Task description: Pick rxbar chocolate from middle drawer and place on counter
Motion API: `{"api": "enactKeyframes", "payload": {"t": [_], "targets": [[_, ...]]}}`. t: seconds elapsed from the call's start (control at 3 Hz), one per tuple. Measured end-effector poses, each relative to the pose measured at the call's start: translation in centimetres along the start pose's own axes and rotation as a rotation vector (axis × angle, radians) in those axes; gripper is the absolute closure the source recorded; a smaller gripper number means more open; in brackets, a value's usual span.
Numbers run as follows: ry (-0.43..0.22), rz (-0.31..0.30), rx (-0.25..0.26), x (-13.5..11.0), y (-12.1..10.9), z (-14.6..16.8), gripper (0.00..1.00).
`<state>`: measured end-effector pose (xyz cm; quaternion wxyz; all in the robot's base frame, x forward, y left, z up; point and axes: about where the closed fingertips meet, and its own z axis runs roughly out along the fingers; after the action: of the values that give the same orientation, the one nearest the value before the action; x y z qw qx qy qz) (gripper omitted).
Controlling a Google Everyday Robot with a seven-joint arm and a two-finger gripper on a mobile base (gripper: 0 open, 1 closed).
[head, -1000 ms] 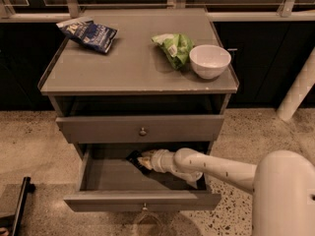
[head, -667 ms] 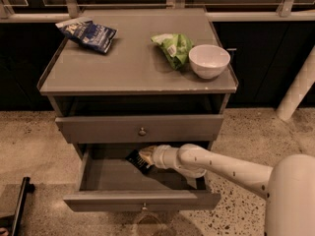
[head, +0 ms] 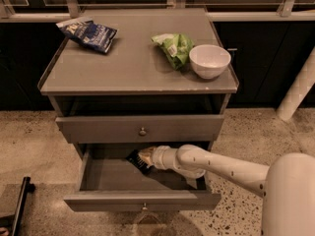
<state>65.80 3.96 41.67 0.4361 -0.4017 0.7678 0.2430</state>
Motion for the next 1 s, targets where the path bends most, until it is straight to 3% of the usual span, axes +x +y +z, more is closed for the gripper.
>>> {"api": "enactKeyframes", "payload": {"t": [0.67,1.0], "targets": [[0.032,0.098,-0.038,2.5,0.2,1.7,0.35],[0.032,0.099,-0.038,2.5,0.3,1.8,0.13]]}}
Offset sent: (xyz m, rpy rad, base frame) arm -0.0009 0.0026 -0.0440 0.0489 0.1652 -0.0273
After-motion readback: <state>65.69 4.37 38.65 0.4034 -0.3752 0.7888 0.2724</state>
